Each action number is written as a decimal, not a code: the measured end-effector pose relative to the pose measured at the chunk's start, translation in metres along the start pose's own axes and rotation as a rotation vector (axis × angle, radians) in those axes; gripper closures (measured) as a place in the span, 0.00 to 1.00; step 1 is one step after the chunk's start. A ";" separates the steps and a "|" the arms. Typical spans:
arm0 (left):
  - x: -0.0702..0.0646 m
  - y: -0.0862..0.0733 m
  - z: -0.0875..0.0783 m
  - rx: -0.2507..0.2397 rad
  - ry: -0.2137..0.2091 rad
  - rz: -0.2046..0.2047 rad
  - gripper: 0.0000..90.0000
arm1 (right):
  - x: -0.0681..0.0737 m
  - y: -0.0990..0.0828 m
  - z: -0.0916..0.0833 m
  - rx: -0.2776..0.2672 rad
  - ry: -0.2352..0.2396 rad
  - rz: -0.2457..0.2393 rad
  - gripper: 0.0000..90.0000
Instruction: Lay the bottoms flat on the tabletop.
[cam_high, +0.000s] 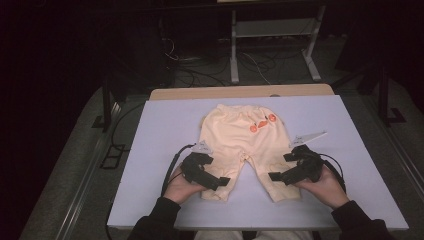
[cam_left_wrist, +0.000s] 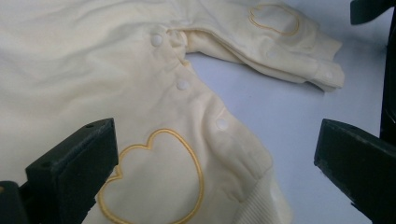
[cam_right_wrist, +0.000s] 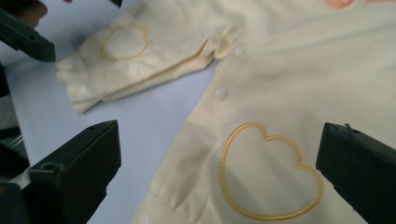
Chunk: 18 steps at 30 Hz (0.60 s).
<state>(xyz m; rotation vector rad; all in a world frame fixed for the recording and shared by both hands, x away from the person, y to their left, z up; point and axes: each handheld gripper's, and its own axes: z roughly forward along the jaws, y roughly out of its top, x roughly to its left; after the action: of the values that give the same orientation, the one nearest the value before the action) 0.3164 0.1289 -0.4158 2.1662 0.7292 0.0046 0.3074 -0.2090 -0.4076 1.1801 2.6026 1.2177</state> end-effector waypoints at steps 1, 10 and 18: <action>0.001 0.000 -0.002 -0.010 0.005 -0.001 0.00 | -0.001 0.000 -0.003 -0.021 -0.012 -0.004 0.00; 0.011 -0.011 -0.025 -0.073 0.051 -0.030 0.00 | -0.013 -0.009 -0.021 -0.078 -0.061 0.031 0.00; 0.013 -0.023 -0.038 -0.108 0.066 -0.041 0.00 | -0.016 -0.024 -0.033 -0.120 -0.073 0.034 0.00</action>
<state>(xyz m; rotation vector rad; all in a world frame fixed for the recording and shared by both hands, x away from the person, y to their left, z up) 0.3067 0.1734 -0.4107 2.0562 0.7926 0.0930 0.2933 -0.2501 -0.4050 1.2264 2.4305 1.2901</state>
